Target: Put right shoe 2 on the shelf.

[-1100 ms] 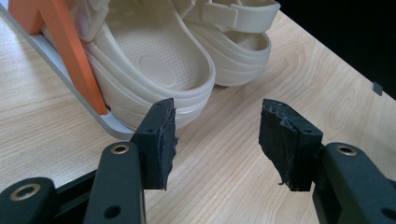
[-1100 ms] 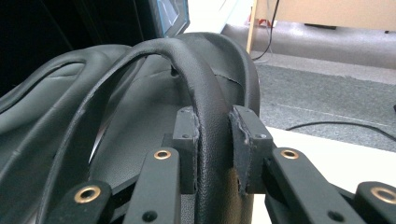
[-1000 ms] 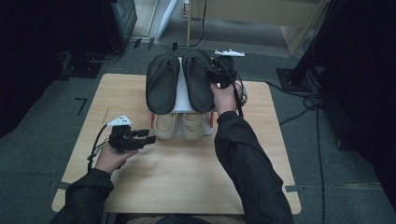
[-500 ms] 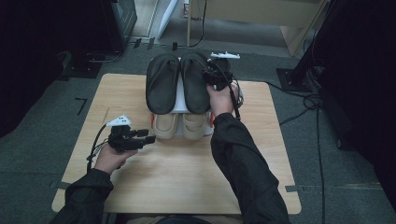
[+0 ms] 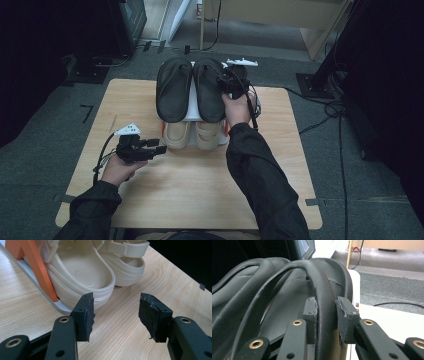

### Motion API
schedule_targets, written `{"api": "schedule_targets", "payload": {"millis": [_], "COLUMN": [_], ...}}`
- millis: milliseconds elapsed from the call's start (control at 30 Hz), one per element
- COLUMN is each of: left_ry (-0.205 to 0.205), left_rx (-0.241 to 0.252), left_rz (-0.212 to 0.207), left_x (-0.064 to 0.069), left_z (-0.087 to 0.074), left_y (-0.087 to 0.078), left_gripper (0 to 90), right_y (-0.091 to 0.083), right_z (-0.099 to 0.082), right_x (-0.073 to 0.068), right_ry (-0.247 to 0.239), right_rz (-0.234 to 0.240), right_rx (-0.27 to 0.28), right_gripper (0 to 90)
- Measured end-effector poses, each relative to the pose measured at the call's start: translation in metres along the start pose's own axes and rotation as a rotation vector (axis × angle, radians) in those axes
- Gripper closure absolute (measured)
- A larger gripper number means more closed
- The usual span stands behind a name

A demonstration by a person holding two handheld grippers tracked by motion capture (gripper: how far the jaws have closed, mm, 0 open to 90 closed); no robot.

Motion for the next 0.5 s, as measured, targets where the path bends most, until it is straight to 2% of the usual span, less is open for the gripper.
{"api": "schedule_targets", "payload": {"millis": [167,333,500], "left_ry": [0.001,0.004,0.003], "left_rx": [-0.004,-0.004,-0.004], "left_rz": [0.000,-0.002,-0.002], "left_x": [-0.0004,0.0002,0.0001], "left_z": [-0.0004,-0.0003,-0.0004], "left_y": [0.0004,0.0014,0.0011], "left_gripper": [45.9,45.9,45.9], "right_y": [-0.0008,-0.0028,-0.0026], "right_z": [-0.0005,0.0009,0.0013], "right_x": [0.0040,0.0050,0.0050], "right_ry": [0.000,-0.002,0.000], "right_rz": [0.013,0.020,-0.002], "right_rx": [0.012,0.020,0.034], "right_gripper": [67.5,71.8,74.9]}}
Point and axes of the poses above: each handheld gripper's, and its own axes: y roughly forward along the jaws, z roughly out of its top, x roughly to its right, the point moved 5 cm from there along y, roughly forward along the jaws, and after that the axes turned 14 degrees about y, right-handed, at the moved point
